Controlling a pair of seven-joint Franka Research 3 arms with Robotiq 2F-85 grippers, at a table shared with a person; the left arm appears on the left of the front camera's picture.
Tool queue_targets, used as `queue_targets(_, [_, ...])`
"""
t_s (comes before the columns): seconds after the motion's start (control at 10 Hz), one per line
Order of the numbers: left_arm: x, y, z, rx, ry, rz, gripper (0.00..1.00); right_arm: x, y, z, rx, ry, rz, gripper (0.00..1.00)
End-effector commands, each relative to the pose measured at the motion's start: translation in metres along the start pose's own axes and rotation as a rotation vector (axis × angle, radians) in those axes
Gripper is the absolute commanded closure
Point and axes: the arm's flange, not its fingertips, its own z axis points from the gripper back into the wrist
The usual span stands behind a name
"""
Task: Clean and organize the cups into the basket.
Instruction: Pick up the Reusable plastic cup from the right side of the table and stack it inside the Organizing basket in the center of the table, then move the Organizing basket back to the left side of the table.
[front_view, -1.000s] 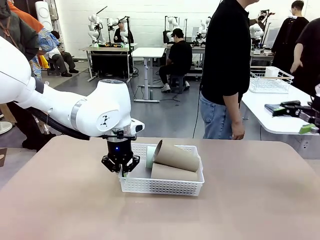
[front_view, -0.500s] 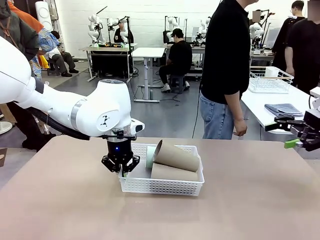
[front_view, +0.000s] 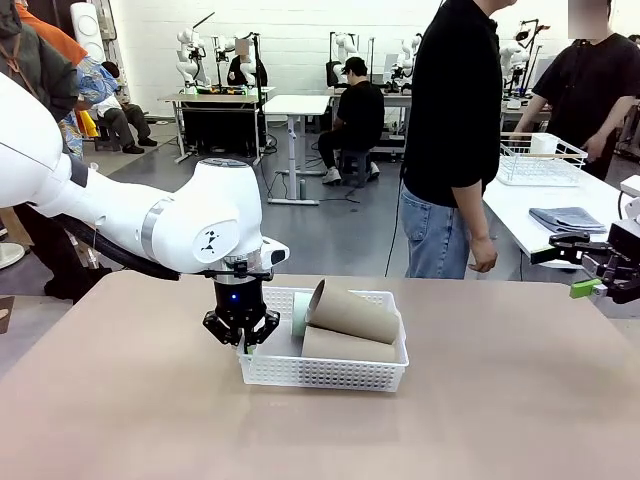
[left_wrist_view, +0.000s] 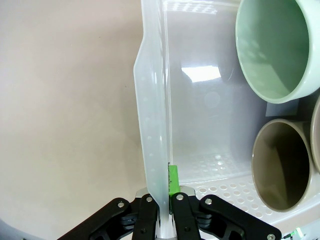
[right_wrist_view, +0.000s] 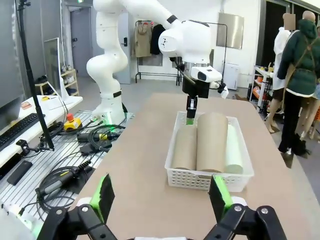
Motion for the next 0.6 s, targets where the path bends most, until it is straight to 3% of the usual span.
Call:
queue_targets(0.0, [-0.0013,0.0005,0.0006,-0.002,-0.001,0.002,1.00,0.0017,-0.0020,0.0032,0.010,-0.009,0.014,0.00])
queue_targets(0.5, [-0.0013,0.0005,0.0006,-0.002,-0.001,0.002,1.00,0.0017,-0.0020,0.0032,0.010,-0.009,0.014,0.00])
